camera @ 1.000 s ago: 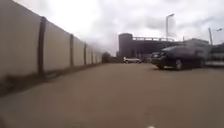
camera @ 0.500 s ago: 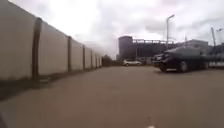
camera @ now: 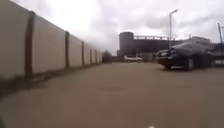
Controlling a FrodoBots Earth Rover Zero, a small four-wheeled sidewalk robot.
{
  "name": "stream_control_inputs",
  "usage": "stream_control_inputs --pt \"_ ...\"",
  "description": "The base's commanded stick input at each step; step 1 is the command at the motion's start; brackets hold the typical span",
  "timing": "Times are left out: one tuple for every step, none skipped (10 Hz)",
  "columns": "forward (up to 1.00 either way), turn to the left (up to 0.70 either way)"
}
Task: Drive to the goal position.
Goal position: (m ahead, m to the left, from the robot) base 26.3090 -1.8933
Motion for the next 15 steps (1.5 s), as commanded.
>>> stream_control_inputs --pt "0.85 0.01" --pt "0.85 0.01" --pt "0.85 0.01" --pt "0.85 0.01" --pt "0.85 0.01" --pt "0.85 0.01" --pt "0.85 0.01" --pt "0.85 0.01" --pt "0.85 0.01" --pt "0.85 0.01" --pt "0.85 0.01" --pt "0.85 0.01" --pt "0.85 0.01" --pt "0.85 0.01" --pt "0.85 0.01"
